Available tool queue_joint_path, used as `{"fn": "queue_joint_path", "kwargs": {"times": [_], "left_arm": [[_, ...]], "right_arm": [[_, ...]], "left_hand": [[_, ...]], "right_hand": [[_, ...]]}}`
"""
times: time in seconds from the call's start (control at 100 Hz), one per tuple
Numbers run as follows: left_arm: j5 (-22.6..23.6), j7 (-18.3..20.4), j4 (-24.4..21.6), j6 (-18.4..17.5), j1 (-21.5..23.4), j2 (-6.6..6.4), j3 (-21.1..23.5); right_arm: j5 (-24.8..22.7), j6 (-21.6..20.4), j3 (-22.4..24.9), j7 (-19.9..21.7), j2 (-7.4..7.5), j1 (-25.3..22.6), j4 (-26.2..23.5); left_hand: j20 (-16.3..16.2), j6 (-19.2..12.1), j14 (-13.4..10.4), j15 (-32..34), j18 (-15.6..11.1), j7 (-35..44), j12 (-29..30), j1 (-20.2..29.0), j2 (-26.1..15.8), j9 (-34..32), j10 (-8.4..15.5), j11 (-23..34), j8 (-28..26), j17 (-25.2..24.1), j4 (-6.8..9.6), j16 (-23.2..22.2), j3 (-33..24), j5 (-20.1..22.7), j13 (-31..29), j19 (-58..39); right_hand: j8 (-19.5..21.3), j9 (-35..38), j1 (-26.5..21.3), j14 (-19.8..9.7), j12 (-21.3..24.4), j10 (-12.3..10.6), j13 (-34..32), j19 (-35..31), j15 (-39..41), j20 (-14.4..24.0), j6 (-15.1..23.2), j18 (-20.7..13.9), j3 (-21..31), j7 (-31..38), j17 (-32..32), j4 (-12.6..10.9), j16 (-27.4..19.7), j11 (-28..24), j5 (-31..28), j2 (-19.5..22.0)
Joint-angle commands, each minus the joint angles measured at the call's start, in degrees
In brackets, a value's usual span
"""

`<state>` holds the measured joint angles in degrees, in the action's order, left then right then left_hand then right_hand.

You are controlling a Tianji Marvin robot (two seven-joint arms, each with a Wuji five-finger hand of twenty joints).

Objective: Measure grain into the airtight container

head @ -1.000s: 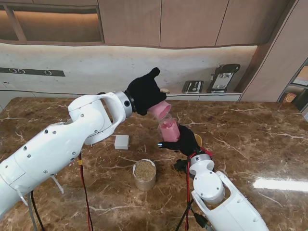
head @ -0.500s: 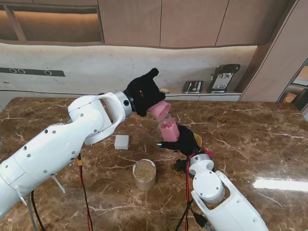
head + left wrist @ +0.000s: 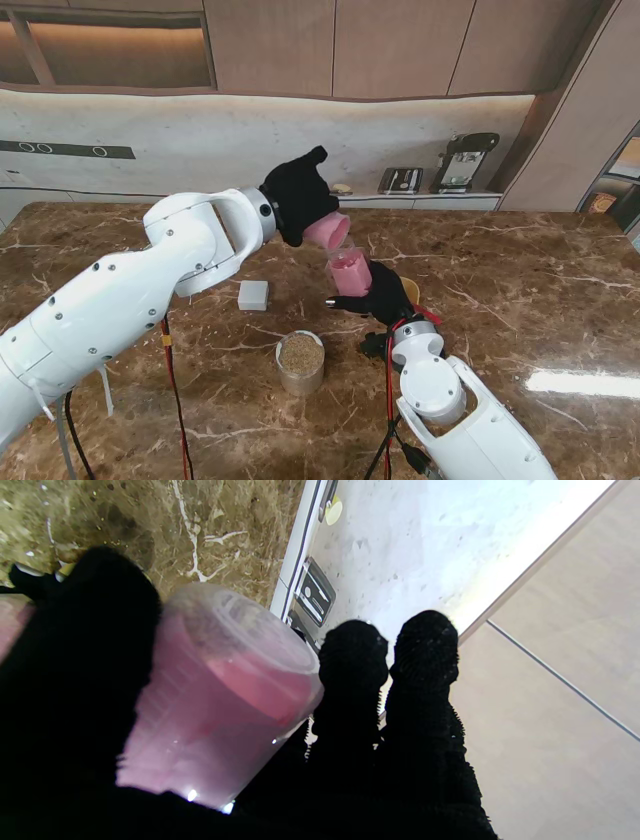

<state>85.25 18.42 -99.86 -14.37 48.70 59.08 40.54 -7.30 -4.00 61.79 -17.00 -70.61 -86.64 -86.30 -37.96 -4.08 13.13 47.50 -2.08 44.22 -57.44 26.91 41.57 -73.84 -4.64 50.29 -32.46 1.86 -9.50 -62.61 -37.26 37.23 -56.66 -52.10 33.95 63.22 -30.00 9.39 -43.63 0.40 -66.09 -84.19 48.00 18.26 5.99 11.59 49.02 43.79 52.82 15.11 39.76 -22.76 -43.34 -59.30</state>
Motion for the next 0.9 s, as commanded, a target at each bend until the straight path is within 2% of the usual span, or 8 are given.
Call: {"fn": "queue_joint_path", "kwargs": {"times": [0.0,0.22,0.32,0.51,0.57,0.66,0.68,0.89], "left_arm": [[0.04,0.7,-0.14,-0.6,0.47,0.11,-0.11],[-0.68,2.21,-0.8,-1.26,0.73,0.08,0.25],[-0.86,2.6,-0.93,-1.37,0.66,0.09,0.23],[-1.46,4.13,-1.34,-1.71,0.34,0.12,0.13],[-1.41,4.08,-1.32,-1.84,0.23,0.11,0.05],[-0.75,5.02,-1.68,-2.44,-0.04,0.06,-0.08],[-0.65,5.1,-1.7,-2.46,-0.07,0.06,-0.1],[0.59,5.16,-2.0,-2.43,-0.57,0.11,-0.56]], "right_arm": [[0.32,-0.34,0.25,0.57,-0.46,0.29,-0.62],[0.39,-0.65,0.22,0.69,-0.44,0.37,-0.49],[0.37,-0.7,0.28,0.64,-0.45,0.37,-0.46],[0.38,-0.77,0.28,0.61,-0.46,0.4,-0.41],[0.42,-0.78,0.26,0.62,-0.47,0.43,-0.37],[0.41,-0.85,0.25,0.62,-0.46,0.45,-0.33],[0.42,-0.88,0.25,0.61,-0.47,0.46,-0.32],[0.53,-1.12,0.16,0.64,-0.48,0.52,-0.27]], "left_hand": [[0.61,-10.77,-0.91,1.53,0.41,12.45,0.61,5.76,-8.88,-3.85,10.98,1.46,-0.68,-0.65,1.48,0.45,-20.6,13.71,-2.01,-0.94],[1.04,-10.84,-0.67,1.27,1.0,13.09,0.71,4.08,-12.87,-3.18,11.01,1.36,-0.2,-1.21,1.45,0.3,-17.05,13.21,-1.19,-0.44],[1.12,-11.63,-0.4,1.14,1.35,13.52,0.2,3.84,-15.31,-2.15,10.75,1.66,-2.46,-1.61,1.72,-0.17,-14.68,12.35,-0.06,-0.01],[0.32,-12.09,-0.09,1.62,2.68,13.67,-0.86,-0.07,-22.36,-1.13,10.69,3.36,-10.94,-2.01,4.53,-1.06,-10.33,12.9,1.22,0.73],[-0.27,-12.37,-0.21,2.29,3.26,13.95,-1.43,-0.46,-22.29,-1.21,11.08,4.75,-13.43,-1.89,4.8,-1.27,-10.71,13.34,1.16,0.53],[-0.98,-13.15,-0.75,3.66,4.06,14.45,-2.59,-2.55,-21.09,-2.21,12.14,7.77,-17.45,-1.09,6.68,-1.44,-13.71,15.24,0.32,0.38],[-1.14,-13.16,0.75,4.13,4.41,14.54,-2.85,-3.26,-20.44,-2.53,12.21,8.59,-18.08,-0.86,7.17,-1.67,-14.98,15.72,0.48,0.26],[-1.73,-13.54,0.65,7.22,5.57,15.15,-3.32,-6.78,-15.68,-3.84,12.3,14.2,-20.6,1.0,10.73,-1.65,-21.73,19.58,-1.86,-1.08]], "right_hand": [[1.23,7.67,-8.69,-6.53,-2.37,-4.63,-3.7,-0.49,2.91,0.74,9.7,-3.46,13.58,9.49,0.27,0.23,-0.38,-10.63,-7.16,20.84],[1.22,7.67,-8.65,-6.54,-2.37,-4.66,-3.7,-0.49,2.91,0.74,9.65,-3.46,13.6,9.47,0.27,0.23,-0.39,-10.63,-7.13,20.86],[1.22,7.65,-8.66,-6.45,-2.35,-4.64,-3.69,-0.5,2.92,0.74,9.65,-3.46,13.63,9.46,0.27,0.23,-0.39,-10.61,-7.12,20.86],[1.23,7.65,-8.65,-6.58,-2.36,-4.65,-3.7,-0.5,2.93,0.73,9.68,-3.46,13.63,9.47,0.27,0.24,-0.4,-10.63,-7.15,20.86],[1.22,7.68,-8.69,-6.55,-2.36,-4.67,-3.68,-0.5,2.92,0.73,9.67,-3.46,13.65,9.46,0.27,0.23,-0.4,-10.63,-7.14,20.85],[1.22,7.64,-8.66,-6.56,-2.36,-4.65,-3.68,-0.5,2.91,0.73,9.68,-3.46,13.65,9.46,0.27,0.24,-0.41,-10.61,-7.13,20.83],[1.23,7.66,-8.65,-6.56,-2.37,-4.66,-3.68,-0.5,2.91,0.73,9.68,-3.46,13.65,9.46,0.27,0.24,-0.41,-10.63,-7.13,20.82],[1.23,7.68,-8.63,-6.53,-2.37,-4.64,-3.67,-0.5,2.91,0.72,9.71,-3.46,13.64,9.45,0.27,0.26,-0.42,-10.64,-7.13,20.84]]}}
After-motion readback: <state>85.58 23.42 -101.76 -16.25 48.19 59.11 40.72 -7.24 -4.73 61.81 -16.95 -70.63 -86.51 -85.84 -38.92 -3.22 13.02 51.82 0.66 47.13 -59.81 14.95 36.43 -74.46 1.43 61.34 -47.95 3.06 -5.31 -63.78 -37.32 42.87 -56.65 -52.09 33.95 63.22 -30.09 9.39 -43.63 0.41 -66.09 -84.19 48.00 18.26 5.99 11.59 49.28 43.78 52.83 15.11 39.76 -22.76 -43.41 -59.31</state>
